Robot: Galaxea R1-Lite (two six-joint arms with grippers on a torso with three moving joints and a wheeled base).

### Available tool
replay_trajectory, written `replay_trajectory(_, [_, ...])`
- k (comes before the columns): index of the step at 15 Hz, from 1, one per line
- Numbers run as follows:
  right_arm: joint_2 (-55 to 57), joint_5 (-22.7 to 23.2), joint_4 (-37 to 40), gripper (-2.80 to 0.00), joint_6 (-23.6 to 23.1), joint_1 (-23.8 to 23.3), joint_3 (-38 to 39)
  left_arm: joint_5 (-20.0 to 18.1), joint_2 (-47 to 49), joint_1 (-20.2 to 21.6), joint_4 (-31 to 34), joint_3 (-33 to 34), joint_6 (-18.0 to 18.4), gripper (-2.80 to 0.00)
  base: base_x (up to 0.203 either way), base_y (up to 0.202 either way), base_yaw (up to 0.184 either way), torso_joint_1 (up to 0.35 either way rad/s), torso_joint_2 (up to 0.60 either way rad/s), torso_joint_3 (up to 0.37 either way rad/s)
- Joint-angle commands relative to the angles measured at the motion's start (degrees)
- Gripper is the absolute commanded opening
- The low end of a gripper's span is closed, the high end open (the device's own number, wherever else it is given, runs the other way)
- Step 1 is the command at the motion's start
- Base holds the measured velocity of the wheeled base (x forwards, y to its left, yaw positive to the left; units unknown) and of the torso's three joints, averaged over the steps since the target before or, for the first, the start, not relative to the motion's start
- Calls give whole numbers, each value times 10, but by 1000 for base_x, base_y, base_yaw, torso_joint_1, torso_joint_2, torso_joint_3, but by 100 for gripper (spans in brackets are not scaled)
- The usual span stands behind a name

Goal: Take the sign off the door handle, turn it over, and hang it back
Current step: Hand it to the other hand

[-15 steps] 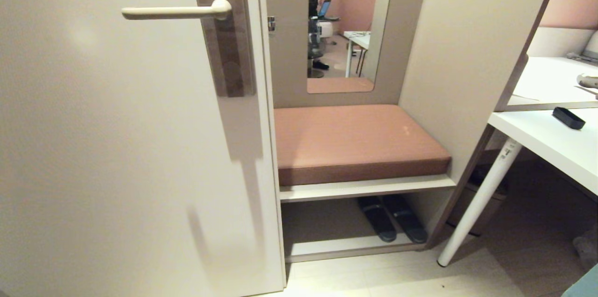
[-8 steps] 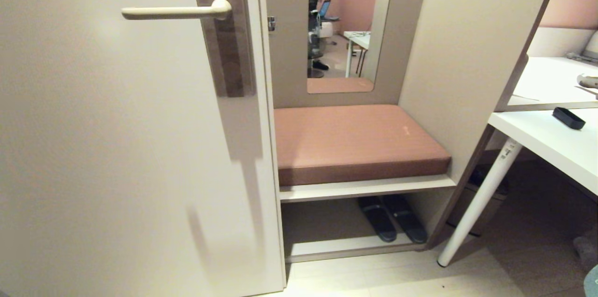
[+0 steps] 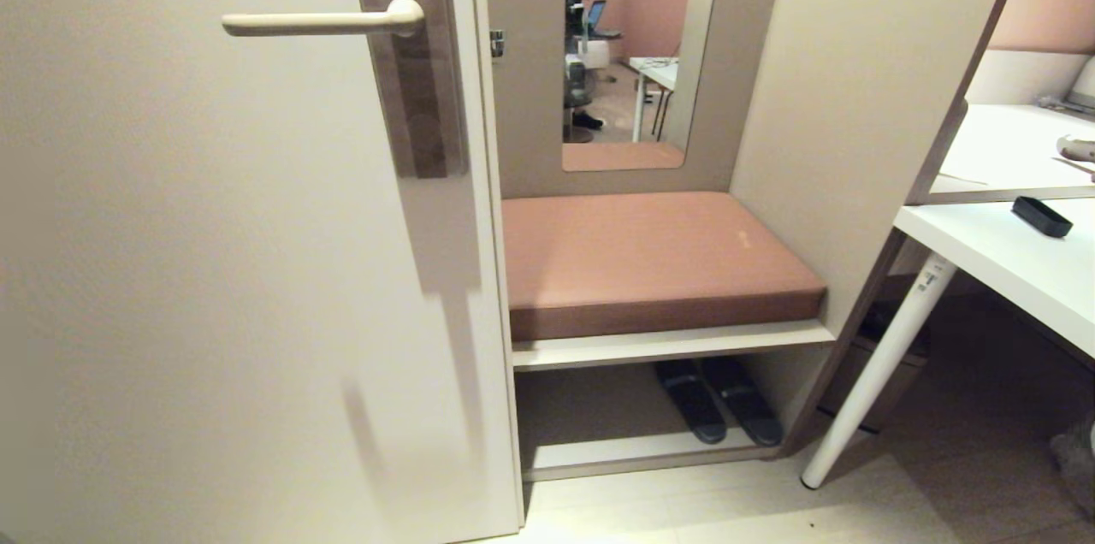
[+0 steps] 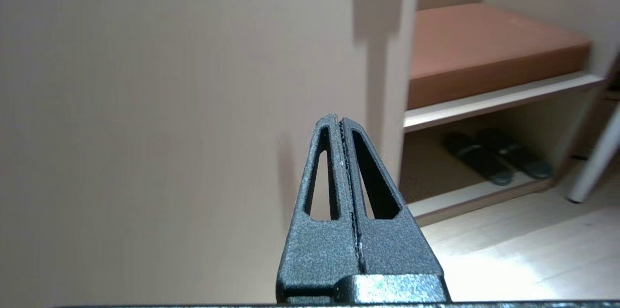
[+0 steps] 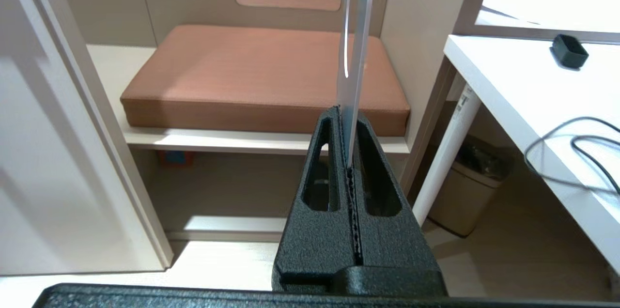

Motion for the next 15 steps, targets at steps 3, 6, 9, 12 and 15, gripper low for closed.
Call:
replay_trajectory(3, [126, 2, -42, -280, 1, 0, -39, -6, 149, -44, -22, -76, -12, -280, 0, 0, 0, 0, 0, 0])
replay_trajectory(6, [178, 27, -57, -280, 3, 0, -83, -8, 268, -90, -54, -159, -39, -280, 0, 0, 0, 0, 0, 0])
replay_trajectory(9, [212, 70, -57, -280, 3, 0, -122, -31, 360, -147, -96, -230, -69, -280, 0, 0, 0, 0, 0, 0])
replay_trajectory(12, [243, 111, -57, -280, 2, 0, -156, -99, 408, -188, -111, -269, -78, -280, 0, 0, 0, 0, 0, 0])
replay_trajectory(15, [268, 172, -57, -280, 2, 0, -183, -158, 453, -191, -113, -302, -81, -280, 0, 0, 0, 0, 0, 0])
